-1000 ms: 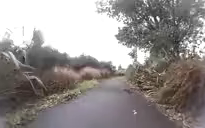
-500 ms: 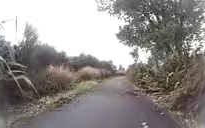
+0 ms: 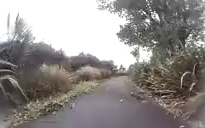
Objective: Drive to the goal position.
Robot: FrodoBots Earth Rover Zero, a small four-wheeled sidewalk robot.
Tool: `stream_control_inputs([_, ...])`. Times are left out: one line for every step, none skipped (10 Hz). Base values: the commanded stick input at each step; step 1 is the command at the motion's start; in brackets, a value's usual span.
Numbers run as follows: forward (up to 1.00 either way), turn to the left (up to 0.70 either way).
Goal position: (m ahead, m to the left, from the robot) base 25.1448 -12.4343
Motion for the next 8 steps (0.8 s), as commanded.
stream_control_inputs([0.85,-0.34])
stream_control_inputs([0.85,0.0])
stream_control_inputs([0.85,0.0])
stream_control_inputs([0.85,0.0])
stream_control_inputs([0.85,0.0])
stream_control_inputs([0.85,0.0])
stream_control_inputs([0.85,0.0])
stream_control_inputs([0.85,0.0])
